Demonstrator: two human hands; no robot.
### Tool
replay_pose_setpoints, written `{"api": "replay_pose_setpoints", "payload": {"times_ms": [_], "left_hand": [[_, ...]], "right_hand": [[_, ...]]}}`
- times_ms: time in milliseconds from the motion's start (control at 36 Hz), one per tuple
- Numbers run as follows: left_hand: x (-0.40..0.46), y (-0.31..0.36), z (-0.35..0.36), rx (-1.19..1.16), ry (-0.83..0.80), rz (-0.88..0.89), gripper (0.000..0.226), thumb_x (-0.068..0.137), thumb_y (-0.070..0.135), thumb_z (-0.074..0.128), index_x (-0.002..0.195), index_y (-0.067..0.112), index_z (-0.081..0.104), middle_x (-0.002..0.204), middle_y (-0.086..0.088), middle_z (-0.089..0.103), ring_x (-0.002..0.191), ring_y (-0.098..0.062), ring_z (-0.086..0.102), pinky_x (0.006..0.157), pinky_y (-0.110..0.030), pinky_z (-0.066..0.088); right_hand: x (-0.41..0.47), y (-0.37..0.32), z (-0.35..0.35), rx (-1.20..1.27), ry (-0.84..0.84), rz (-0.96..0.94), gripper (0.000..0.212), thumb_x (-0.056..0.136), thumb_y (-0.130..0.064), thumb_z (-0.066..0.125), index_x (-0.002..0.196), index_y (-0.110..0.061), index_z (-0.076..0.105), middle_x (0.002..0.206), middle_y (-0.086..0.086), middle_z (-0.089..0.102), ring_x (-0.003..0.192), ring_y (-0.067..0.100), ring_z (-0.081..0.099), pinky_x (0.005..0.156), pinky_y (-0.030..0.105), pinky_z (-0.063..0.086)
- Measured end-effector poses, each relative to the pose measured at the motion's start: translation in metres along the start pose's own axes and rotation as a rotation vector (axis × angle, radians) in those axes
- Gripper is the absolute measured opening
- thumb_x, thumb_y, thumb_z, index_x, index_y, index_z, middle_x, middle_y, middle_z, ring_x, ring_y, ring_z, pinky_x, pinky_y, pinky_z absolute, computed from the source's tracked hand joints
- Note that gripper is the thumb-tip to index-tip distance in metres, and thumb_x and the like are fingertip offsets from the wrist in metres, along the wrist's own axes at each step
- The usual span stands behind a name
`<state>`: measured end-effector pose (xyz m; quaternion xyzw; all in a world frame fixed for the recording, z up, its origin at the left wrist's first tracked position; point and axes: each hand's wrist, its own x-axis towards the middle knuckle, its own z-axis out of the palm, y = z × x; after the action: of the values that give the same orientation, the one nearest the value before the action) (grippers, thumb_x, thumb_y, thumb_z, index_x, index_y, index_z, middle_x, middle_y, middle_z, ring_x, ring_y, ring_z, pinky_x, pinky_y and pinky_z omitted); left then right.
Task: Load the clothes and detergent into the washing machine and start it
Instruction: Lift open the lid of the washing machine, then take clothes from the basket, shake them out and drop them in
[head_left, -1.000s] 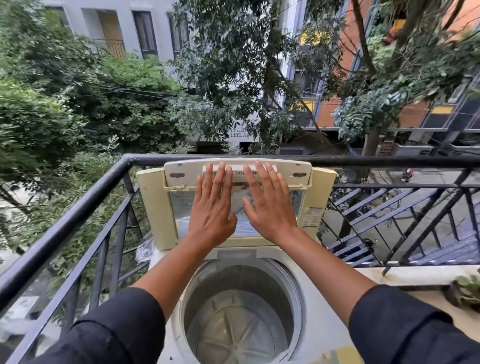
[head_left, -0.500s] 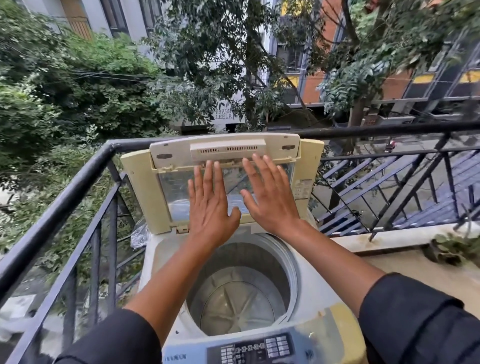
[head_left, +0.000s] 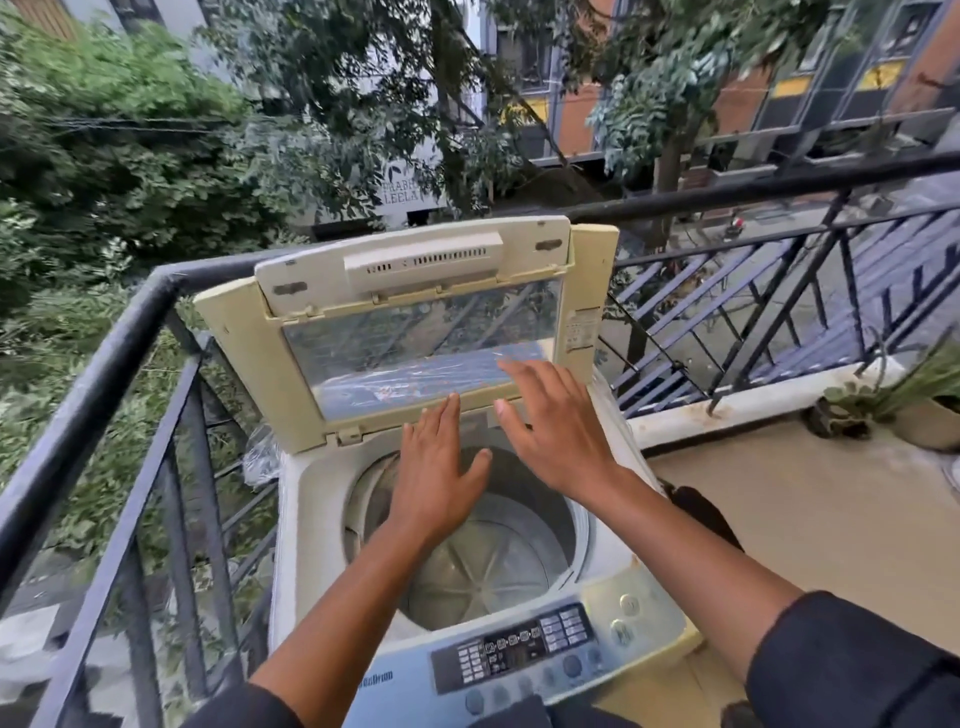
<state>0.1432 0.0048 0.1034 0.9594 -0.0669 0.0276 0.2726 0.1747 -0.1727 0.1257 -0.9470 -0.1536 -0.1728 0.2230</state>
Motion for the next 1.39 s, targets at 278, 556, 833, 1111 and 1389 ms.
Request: {"api": "replay_pose_setpoints", "payload": {"times_ms": [278, 556, 833, 1111, 1389], "left_hand": [[-0.031, 0.006, 0.017, -0.17, -0.127, 0.018, 0.06, 0.1, 0.037, 0.062, 0.154, 0.017, 0.046, 0.154, -0.004, 0.055, 0.14, -0.023, 0.052, 0.114, -0.044, 0.043], [-0.069, 0.001, 0.033, -0.193, -0.282, -0.035, 0.037, 0.1, 0.038, 0.06, 0.136, 0.027, 0.065, 0.136, 0.009, 0.07, 0.115, -0.012, 0.068, 0.104, -0.037, 0.051], [-0.066, 0.029, 0.053, -0.292, -0.329, -0.059, 0.032, 0.101, 0.027, 0.06, 0.132, 0.025, 0.067, 0.119, 0.011, 0.074, 0.108, -0.007, 0.068, 0.099, -0.033, 0.054], [-0.009, 0.103, 0.087, -0.308, -0.3, -0.019, 0.037, 0.094, 0.032, 0.059, 0.129, 0.026, 0.069, 0.117, 0.011, 0.076, 0.105, -0.007, 0.07, 0.099, -0.037, 0.057], [0.074, 0.187, 0.154, -0.282, -0.363, -0.075, 0.036, 0.094, 0.036, 0.056, 0.129, 0.031, 0.067, 0.111, 0.015, 0.074, 0.103, -0.006, 0.071, 0.095, -0.038, 0.058]], "right_hand": [[-0.056, -0.005, -0.001, 0.119, -0.075, 0.19, 0.039, 0.101, -0.037, 0.052, 0.136, -0.022, 0.057, 0.13, 0.003, 0.062, 0.116, 0.027, 0.059, 0.096, 0.045, 0.051], [-0.122, -0.001, 0.006, 0.215, -0.157, 0.386, 0.021, 0.098, -0.033, 0.058, 0.116, -0.029, 0.067, 0.11, -0.01, 0.068, 0.094, 0.01, 0.064, 0.085, 0.036, 0.055], [-0.151, 0.036, -0.019, 0.278, -0.227, 0.469, 0.015, 0.099, -0.032, 0.057, 0.107, -0.03, 0.07, 0.098, -0.015, 0.072, 0.083, 0.004, 0.067, 0.076, 0.036, 0.058], [-0.143, 0.137, -0.042, 0.309, -0.168, 0.537, 0.011, 0.097, -0.027, 0.065, 0.103, -0.027, 0.073, 0.095, -0.013, 0.074, 0.078, 0.005, 0.069, 0.074, 0.036, 0.059], [-0.127, 0.293, -0.032, 0.263, -0.247, 0.668, 0.012, 0.096, -0.033, 0.063, 0.102, -0.033, 0.073, 0.092, -0.016, 0.075, 0.078, 0.003, 0.069, 0.073, 0.034, 0.06]]}}
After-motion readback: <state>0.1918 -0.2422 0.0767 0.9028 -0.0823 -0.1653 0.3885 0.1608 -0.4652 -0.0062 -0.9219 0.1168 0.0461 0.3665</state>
